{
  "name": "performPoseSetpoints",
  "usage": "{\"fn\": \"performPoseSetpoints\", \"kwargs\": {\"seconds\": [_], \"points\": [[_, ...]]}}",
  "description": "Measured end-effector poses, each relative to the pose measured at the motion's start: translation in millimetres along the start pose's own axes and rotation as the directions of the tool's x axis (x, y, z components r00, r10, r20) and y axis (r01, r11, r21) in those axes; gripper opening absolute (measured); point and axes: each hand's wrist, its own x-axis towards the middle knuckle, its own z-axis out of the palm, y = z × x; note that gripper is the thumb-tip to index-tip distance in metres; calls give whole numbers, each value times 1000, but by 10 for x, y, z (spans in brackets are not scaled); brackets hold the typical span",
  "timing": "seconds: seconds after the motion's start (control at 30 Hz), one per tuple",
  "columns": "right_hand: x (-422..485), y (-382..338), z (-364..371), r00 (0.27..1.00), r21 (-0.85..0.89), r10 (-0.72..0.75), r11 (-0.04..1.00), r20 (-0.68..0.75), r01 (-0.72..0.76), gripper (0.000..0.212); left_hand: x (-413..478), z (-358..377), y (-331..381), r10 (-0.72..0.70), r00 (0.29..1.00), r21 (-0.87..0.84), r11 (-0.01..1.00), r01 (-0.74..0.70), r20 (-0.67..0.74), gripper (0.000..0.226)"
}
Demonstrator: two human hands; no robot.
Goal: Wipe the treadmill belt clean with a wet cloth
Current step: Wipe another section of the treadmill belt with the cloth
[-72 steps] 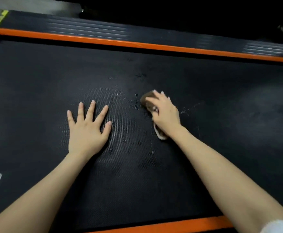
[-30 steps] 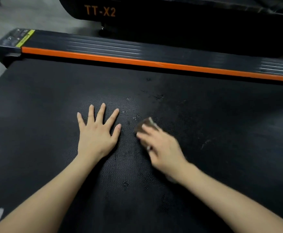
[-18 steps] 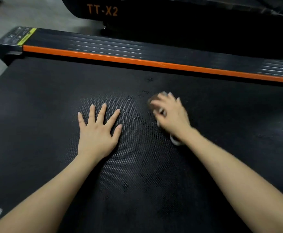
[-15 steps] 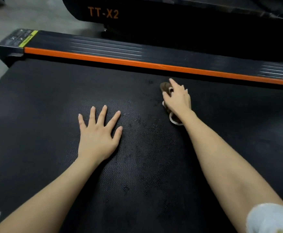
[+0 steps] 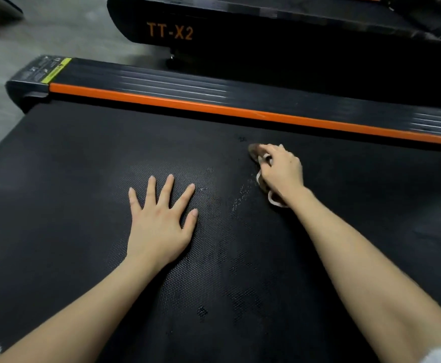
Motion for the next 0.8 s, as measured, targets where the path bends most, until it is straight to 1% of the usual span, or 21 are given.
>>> {"fn": "performPoseSetpoints", "kwargs": {"seconds": [0.03,0.07,0.1,0.13,0.2,0.23,0.27,0.3,0.37,0.4,0.43,0.47,0.5,0.53,0.57,0.6,0.63,0.67,0.73,0.77,0.8], "points": [[30,-64,31,998,17,57,998,-27,-57,31,6,-3,1,0,1000,6,1000,0,-1,63],[-6,-169,70,997,39,64,997,-36,-62,29,7,-3,2,2,1000,13,1000,-2,4,63],[-99,-302,119,999,59,1,998,-33,1,28,7,-1,2,4,1000,19,1000,-5,9,62],[-223,-440,195,993,82,-118,990,-14,118,29,12,1,1,3,1000,22,1000,-4,10,62],[-458,-637,312,935,137,-349,931,66,338,33,17,-4,1,-3,1000,27,1000,3,10,63],[-444,-656,324,907,149,-414,904,77,400,34,18,-10,0,-2,1000,26,1000,2,11,63],[-343,-622,315,898,149,-435,894,59,423,34,16,-15,0,0,1000,21,1000,0,14,64],[-213,-559,308,907,137,-419,902,41,410,33,14,-18,-3,1,1000,13,1000,-1,14,64],[65,-356,261,962,68,-273,960,4,272,31,-4,-15,-10,-1,1000,1,1000,1,11,64],[205,-218,208,989,37,-144,989,-32,145,30,-8,-12,-9,-1,1000,-1,1000,1,8,64],[324,-86,151,997,19,4,1000,-71,-3,29,-10,-10,-6,-2,1000,-1,1000,2,8,64],[412,-15,121,984,11,146,989,-100,-146,28,-9,-7,-4,-5,1000,-1,1000,5,10,64],[480,-26,122,961,-5,246,969,-126,-248,26,-4,-3,-4,-9,1000,-2,1000,9,9,63],[525,-120,154,944,-29,298,952,-140,-305,26,1,-1,-2,-11,1000,-2,1000,11,9,63],[546,-277,195,942,-37,303,949,-146,-312,26,1,-2,3,-11,1000,-3,1000,11,10,63],[547,-474,262,955,-21,266,962,-135,-271,27,3,-4,8,-11,1000,-3,1000,11,10,63],[531,-682,342,978,1,186,982,-97,-187,28,5,-5,11,-11,1000,-3,1000,11,11,64],[489,-877,434,997,15,63,998,-51,-62,29,8,-6,8,-11,1000,-5,1000,11,12,64],[390,-1080,568,985,-19,-171,985,31,171,33,9,-6,-1,-7,1000,-11,1000,7,17,64],[390,-1061,549,972,-46,-231,971,50,233,35,5,-5,-6,-3,1000,-15,1000,3,18,64],[417,-966,484,967,-66,-248,966,52,251,36,0,-8,-12,-1,1000,-21,1000,1,16,64]]}}
